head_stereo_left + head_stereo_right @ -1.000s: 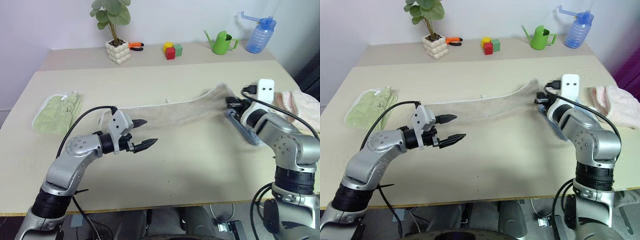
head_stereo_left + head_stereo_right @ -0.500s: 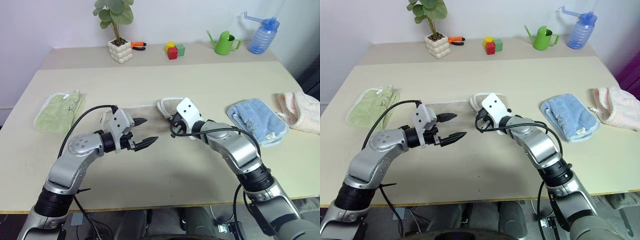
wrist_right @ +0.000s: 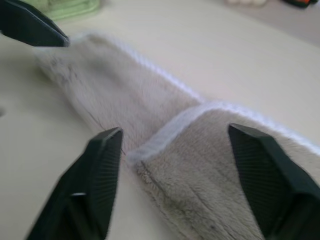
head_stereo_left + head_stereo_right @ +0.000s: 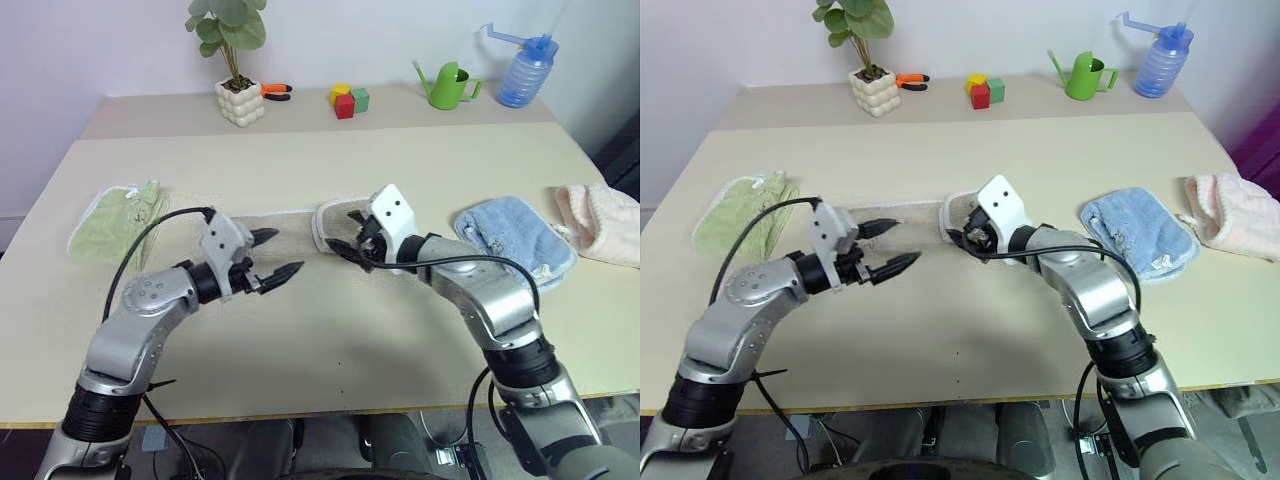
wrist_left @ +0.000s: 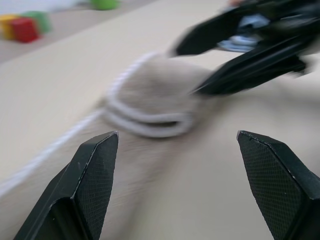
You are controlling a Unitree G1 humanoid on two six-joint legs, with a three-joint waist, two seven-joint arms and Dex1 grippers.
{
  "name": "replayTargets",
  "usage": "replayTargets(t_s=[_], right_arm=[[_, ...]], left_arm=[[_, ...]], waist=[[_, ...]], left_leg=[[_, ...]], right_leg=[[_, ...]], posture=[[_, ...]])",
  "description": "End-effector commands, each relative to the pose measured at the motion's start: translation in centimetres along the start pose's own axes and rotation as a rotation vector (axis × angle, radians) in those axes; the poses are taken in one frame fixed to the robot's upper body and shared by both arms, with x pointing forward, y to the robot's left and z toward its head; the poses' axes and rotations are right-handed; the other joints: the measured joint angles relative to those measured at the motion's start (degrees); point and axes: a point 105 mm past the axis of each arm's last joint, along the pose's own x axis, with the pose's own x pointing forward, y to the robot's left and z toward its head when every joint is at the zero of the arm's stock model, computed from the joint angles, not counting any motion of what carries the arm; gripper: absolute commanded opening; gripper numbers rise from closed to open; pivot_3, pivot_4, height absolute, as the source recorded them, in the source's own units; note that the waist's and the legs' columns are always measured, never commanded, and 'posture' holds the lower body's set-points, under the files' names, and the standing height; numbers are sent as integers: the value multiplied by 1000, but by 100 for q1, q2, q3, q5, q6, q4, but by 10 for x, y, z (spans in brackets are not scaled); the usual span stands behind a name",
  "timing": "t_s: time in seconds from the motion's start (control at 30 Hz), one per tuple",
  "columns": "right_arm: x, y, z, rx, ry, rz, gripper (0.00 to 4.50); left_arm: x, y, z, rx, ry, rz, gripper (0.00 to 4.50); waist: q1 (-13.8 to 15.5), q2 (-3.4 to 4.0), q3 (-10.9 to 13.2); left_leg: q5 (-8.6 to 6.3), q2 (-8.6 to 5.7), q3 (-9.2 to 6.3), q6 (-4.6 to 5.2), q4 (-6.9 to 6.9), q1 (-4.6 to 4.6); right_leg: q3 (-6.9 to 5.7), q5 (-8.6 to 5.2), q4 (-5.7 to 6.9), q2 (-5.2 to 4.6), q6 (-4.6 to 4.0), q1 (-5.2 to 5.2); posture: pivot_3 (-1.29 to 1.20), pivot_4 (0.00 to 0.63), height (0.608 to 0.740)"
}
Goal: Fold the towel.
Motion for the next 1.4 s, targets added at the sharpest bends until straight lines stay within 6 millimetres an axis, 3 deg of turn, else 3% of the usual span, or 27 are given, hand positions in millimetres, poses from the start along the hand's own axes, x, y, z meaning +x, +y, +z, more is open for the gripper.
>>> replayTargets(t_s=[0.03,0.13,0.17,0.33,0.5,0.63,0.7,0.73,0.8,1.03,1.2,1.4], right_arm=[[-7,-24,15,55,-80,-79,1835],[-1,-34,13,54,-76,-113,248],[6,-37,9,56,-67,-125,67],[40,-28,-24,0,22,-83,67],[52,-19,-68,-67,150,-72,67],[49,-27,-55,-60,84,-117,67],[43,-33,-32,-69,-1,-117,67],[39,-35,-22,-82,-35,-111,293],[30,-30,-3,-177,-90,-51,915],[10,-6,14,-384,-114,106,4405],[7,0,15,-422,-131,112,4405],[7,6,18,-424,-155,110,4405]], left_arm=[[-14,16,1,29,3,74,3889],[-21,21,-2,7,6,99,3889],[-25,23,-6,-9,15,118,3889],[-38,19,-22,-109,38,171,3889],[-49,7,-40,-189,80,218,3889],[-56,3,-47,-247,97,264,3889],[-61,2,-55,-363,101,306,3889],[-63,1,-58,-419,104,322,3889],[-66,5,-62,-538,69,390,4437],[-60,29,-67,-936,-90,579,4500],[-47,46,-69,-1136,-159,646,4500],[-27,55,-67,-1191,-105,610,4500]], waist=[[2,0,0],[-3,1,0],[-19,1,0],[-23,1,0],[-8,1,0],[-3,-3,-3],[0,-1,-1],[4,-1,-1],[8,0,0],[9,-6,-4],[31,-13,-7],[42,-13,-7]], left_leg=[[0,0,0,0,-1,0],[0,0,0,0,-1,0],[0,1,0,0,-1,0],[2,2,3,-4,-10,2],[6,-3,3,-11,-5,-2],[3,-1,-1,-7,-6,0],[4,-1,-3,-8,-6,0],[4,-2,-3,-8,-6,0],[3,-2,-2,-7,-5,-1],[4,1,-6,-8,-4,2],[7,-1,-8,-13,3,3],[26,-3,-8,-48,2,3]], right_leg=[[0,0,0,0,0,0],[0,0,0,1,0,-1],[0,0,0,1,0,-1],[3,0,2,1,-2,-7],[4,0,0,-6,-1,-7],[3,0,3,-3,-2,-6],[3,1,3,-1,-2,-6],[3,1,3,-2,-2,-6],[3,1,1,-3,-2,-6],[-3,0,1,0,-1,1],[-4,0,2,-3,-1,4],[-4,0,2,-3,-1,6]], posture=[[0,150,732],[0,150,732],[0,150,732],[0,150,732],[0,150,732],[0,150,732],[0,150,732],[0,150,732],[0,150,732],[0,150,732],[0,150,732],[0,150,732]])
